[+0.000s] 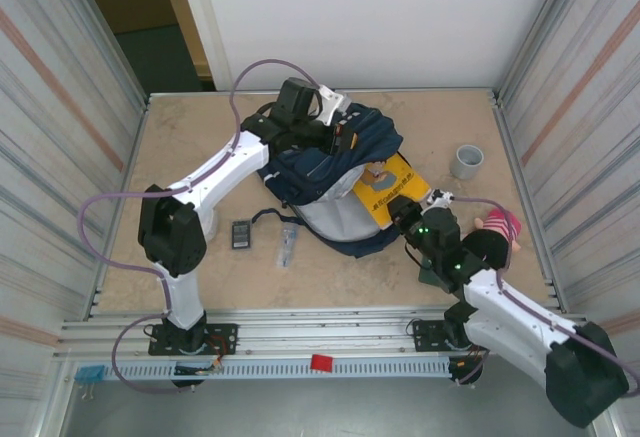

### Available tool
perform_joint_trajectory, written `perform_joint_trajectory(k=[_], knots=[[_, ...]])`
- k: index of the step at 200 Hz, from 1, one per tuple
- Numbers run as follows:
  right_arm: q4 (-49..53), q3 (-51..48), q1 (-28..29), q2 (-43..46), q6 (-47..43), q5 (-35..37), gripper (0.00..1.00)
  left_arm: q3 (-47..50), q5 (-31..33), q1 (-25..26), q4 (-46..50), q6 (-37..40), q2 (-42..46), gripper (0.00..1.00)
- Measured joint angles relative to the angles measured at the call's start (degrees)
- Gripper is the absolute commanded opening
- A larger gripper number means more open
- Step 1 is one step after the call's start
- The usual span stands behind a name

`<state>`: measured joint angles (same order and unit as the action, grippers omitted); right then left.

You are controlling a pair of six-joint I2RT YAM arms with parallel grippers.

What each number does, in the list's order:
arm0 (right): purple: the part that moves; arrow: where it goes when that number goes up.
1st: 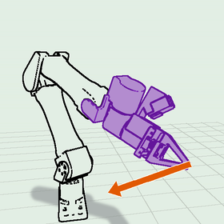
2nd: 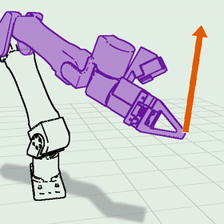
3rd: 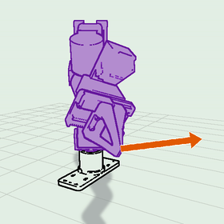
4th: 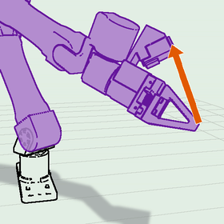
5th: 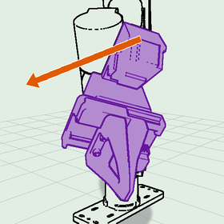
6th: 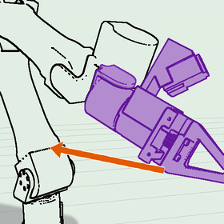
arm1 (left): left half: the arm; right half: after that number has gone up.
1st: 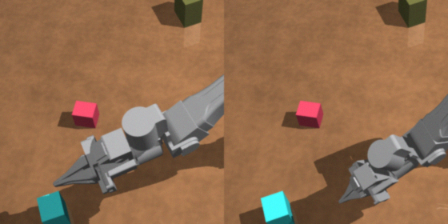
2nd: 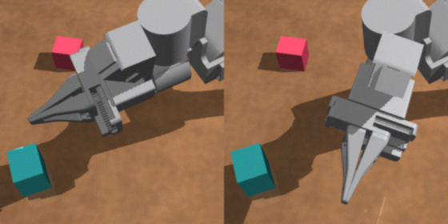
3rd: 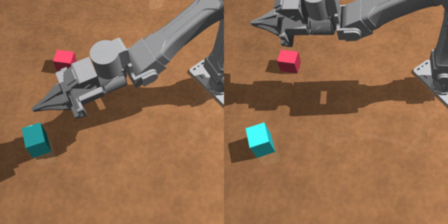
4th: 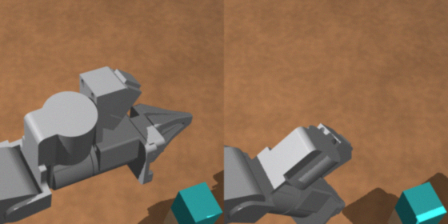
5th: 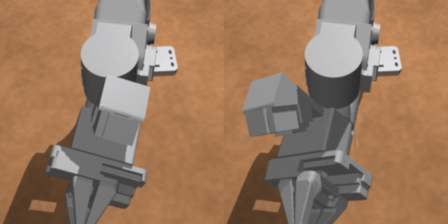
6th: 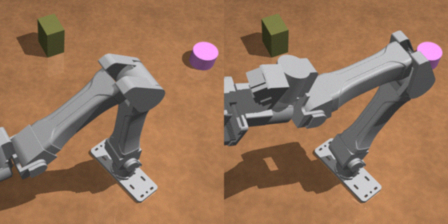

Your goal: Pack the student bag

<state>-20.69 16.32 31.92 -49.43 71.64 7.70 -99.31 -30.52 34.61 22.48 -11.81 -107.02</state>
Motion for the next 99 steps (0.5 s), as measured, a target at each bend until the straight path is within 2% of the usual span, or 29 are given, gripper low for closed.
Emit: perform_joint_trajectory(k=[65, 99], knots=[[-11.2, 7.5, 7.5, -20.2, 1.7, 5.6, 0.0, -0.8, -3.5, -0.8, 0.0, -1.2, 0.0, 0.0], [-14.2, 13.4, 8.2, -29.7, 3.0, 6.9, 0.0, -0.8, -4.7, -1.3, 0.0, -1.6, 0.0, 0.0]])
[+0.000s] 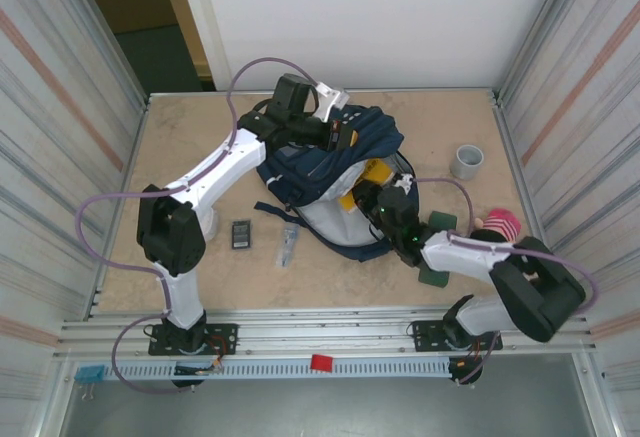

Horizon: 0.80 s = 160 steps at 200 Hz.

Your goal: Pack the student bag

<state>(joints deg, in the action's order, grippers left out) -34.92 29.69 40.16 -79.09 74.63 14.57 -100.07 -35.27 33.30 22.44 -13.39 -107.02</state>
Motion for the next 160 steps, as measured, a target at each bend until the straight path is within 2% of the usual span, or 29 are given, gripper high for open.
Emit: perform_joint_trajectory(k=[23, 80, 105, 136, 160], knots=[[-2.4, 3.9, 0.0, -6.4, 1.3, 0.8, 0.0, 0.0, -1.3, -0.6, -0.2, -0.5, 0.0, 0.0], [-2.7, 14.1, 0.4, -19.7, 3.7, 2.0, 0.09, 0.0, -3.4, -1.6, -1.7, -1.5, 0.0, 0.0], [-1.6, 17.5, 0.4, -23.9, 5.3, 2.2, 0.23, 0.0, -3.7, -1.9, -1.7, -1.7, 0.0, 0.0], [2.5, 19.5, 0.2, -24.8, 6.3, 2.0, 0.51, 0.2, -3.7, -2.4, -1.7, -1.7, 0.4, 0.0], [7.3, 19.4, -0.2, -24.4, 6.4, 1.6, 0.59, 1.4, -3.7, -2.9, -1.7, -1.7, 1.4, 0.0]])
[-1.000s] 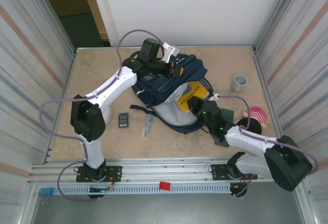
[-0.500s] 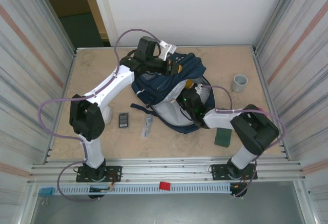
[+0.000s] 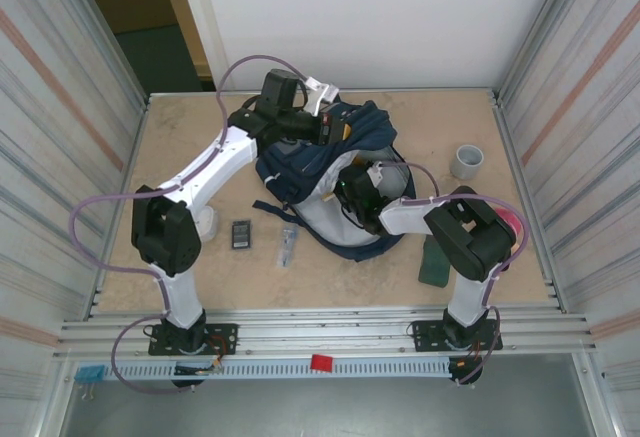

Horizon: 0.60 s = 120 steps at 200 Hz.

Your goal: Pack the student bag

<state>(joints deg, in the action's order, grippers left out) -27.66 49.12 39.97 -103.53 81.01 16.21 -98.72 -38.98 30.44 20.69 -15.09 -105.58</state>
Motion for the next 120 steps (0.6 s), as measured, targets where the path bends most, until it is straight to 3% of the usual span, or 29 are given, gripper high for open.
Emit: perform_joint_trajectory(k=[15, 23, 25, 28, 86, 120], knots=[[2.1, -0.8, -0.3, 1.3, -0.5, -0.7, 0.68, 0.5, 0.0, -0.1, -0.4, 0.0, 0.4, 0.0], [2.8, -1.7, -0.5, 2.6, -0.8, -1.2, 0.88, 0.9, 0.1, -0.1, -0.7, 0.0, 0.6, 0.0], [2.9, -1.9, -0.6, 2.8, -0.7, -1.3, 0.97, 1.1, 0.1, -0.1, -0.8, 0.0, 0.7, 0.0], [3.1, -2.4, -0.7, 3.5, -0.6, -1.3, 1.0, 1.2, 0.2, -0.1, -0.8, 0.0, 0.8, 0.0], [8.4, -11.8, -1.0, 21.7, -5.6, -3.0, 1.0, 2.9, 1.8, -0.1, -1.1, 1.8, 1.7, 0.0], [18.3, -12.7, -1.0, 37.1, -13.1, -4.0, 1.0, 5.0, 3.0, 0.0, -1.8, 3.4, 2.1, 0.0]])
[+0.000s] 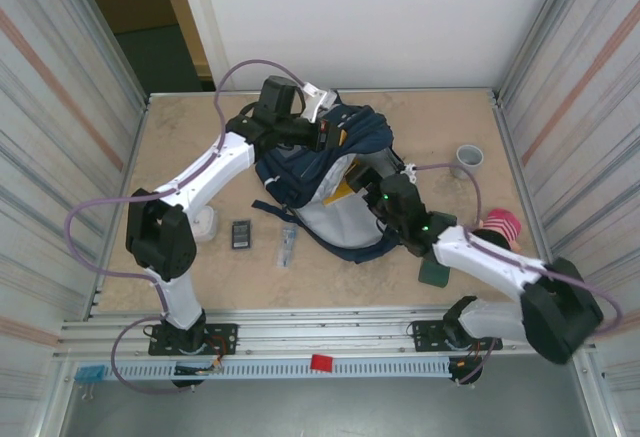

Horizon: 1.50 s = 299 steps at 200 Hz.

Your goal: Pack the student bag

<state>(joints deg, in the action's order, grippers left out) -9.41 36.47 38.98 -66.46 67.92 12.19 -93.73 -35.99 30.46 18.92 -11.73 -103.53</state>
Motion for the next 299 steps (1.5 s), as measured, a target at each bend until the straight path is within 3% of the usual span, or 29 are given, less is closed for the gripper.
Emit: perform_joint_trajectory(k=[45, 66, 82, 102, 132, 160, 183, 231, 261, 276, 299], knots=[[21.6, 3.5, 2.4, 17.6, -10.6, 3.4, 1.0, 3.3, 0.4, 1.6, -1.5, 1.5, 0.0, 0.0], [27.4, 3.4, 2.9, 24.8, -16.0, 3.2, 1.0, 5.4, 2.5, 3.5, -2.4, 3.0, -0.2, 0.05], [30.4, 3.3, 2.9, 28.9, -20.4, 2.7, 1.0, 7.5, 4.5, 5.7, -3.0, 4.2, -0.7, 0.13], [33.5, 3.3, 2.9, 32.4, -25.7, 1.9, 1.0, 9.6, 6.1, 8.6, -3.3, 5.4, -2.4, 0.31], [36.4, 3.3, 2.8, 33.9, -34.4, 0.4, 1.0, 12.4, 6.7, 11.4, -3.7, 4.6, -5.3, 0.5], [39.6, 5.1, 2.9, 29.8, -44.1, -3.5, 1.0, 14.7, 7.0, 10.9, -5.4, 2.3, -4.2, 0.59], [42.3, 8.5, 3.9, 23.4, -53.5, -6.8, 0.99, 19.5, 7.6, 7.8, -7.6, -0.8, 1.6, 0.61], [43.6, 9.8, 14.2, 8.7, -72.9, -5.6, 0.98, 28.1, 11.2, -1.8, -9.4, -4.8, 19.9, 0.61], [40.5, 9.4, 15.4, -1.9, -80.8, -3.8, 0.94, 33.5, 13.2, -5.2, -8.9, -6.3, 26.0, 0.61], [37.3, 8.4, 15.4, -5.8, -83.8, -2.0, 0.85, 35.9, 13.9, -5.8, -7.9, -7.1, 26.9, 0.62], [31.9, 6.1, 15.1, -10.6, -87.5, 0.7, 0.51, 39.2, 15.1, -6.5, -6.8, -8.3, 27.0, 0.62]])
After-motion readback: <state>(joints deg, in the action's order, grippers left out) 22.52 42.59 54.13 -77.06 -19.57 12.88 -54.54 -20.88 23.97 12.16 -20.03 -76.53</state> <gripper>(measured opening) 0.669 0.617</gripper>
